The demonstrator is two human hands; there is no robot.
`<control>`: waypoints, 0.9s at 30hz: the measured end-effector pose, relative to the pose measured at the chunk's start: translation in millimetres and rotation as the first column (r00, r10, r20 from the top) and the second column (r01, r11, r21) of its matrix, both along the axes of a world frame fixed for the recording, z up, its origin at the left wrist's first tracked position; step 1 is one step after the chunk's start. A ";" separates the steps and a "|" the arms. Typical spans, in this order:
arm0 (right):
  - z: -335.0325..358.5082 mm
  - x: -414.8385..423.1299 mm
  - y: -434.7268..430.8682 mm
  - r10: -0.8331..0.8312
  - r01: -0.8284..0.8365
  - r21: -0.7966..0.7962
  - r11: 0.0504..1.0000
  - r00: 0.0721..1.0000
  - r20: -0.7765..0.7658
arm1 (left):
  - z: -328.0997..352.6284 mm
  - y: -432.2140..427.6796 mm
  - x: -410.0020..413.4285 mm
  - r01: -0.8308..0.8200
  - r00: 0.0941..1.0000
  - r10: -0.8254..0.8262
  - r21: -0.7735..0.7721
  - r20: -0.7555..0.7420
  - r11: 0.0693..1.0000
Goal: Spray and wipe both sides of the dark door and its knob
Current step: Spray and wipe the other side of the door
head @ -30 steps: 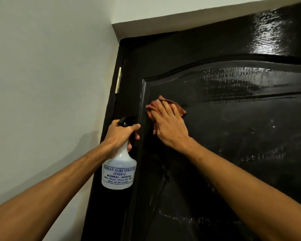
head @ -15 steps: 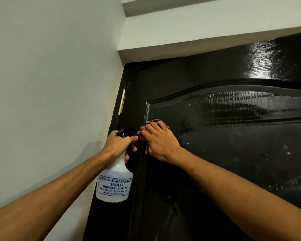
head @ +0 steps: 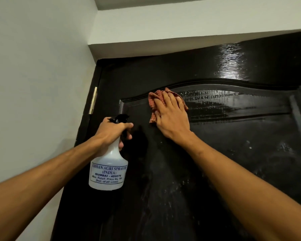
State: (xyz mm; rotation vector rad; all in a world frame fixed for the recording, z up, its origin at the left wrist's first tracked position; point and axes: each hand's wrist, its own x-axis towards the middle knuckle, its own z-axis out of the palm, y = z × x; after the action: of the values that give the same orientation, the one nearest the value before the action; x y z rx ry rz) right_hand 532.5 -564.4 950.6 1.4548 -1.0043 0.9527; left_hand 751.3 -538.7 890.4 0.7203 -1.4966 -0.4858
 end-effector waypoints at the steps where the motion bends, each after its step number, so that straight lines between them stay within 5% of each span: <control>1: -10.1 -7.0 4.0 0.005 -0.005 0.002 1.000 1.000 0.003 | -0.3 0.9 -7.3 0.013 1.000 -0.013 -0.003 -0.004 1.000; 5: -38.1 -35.1 16.4 -0.016 0.032 0.084 0.996 0.982 -0.187 | -2.5 14.4 -38.1 0.068 0.997 -0.068 -0.006 0.036 0.998; 10: 1.2 -118.7 62.5 -0.111 0.119 -0.025 0.993 0.971 0.209 | 2.0 35.6 -83.5 0.184 0.981 -0.182 -0.018 0.061 0.983; 15: -50.3 -142.5 76.5 -0.149 0.156 0.058 0.986 0.982 -0.114 | -5.3 51.8 -131.1 0.259 0.963 -0.261 0.038 0.063 0.965; 20: -35.1 -216.0 116.0 -0.132 0.138 -0.005 0.990 0.956 0.262 | -11.9 64.4 -174.9 0.351 0.934 -0.353 0.044 0.058 0.935; 25: -82.7 -241.3 125.6 -0.197 0.198 0.088 0.976 0.980 -0.017 | -30.4 75.8 -218.9 0.404 0.910 -0.408 0.057 0.071 0.913; 27: -77.7 -256.4 135.9 -0.188 0.185 0.051 0.981 0.979 0.074 | -38.9 79.5 -230.4 0.428 0.899 -0.432 0.063 0.067 0.902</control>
State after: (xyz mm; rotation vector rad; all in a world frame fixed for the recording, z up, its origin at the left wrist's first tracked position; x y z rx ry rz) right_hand 276.1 -428.5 872.9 1.3407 -1.2042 0.8611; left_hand 520.9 -459.3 851.5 0.4425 -1.7323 -0.8375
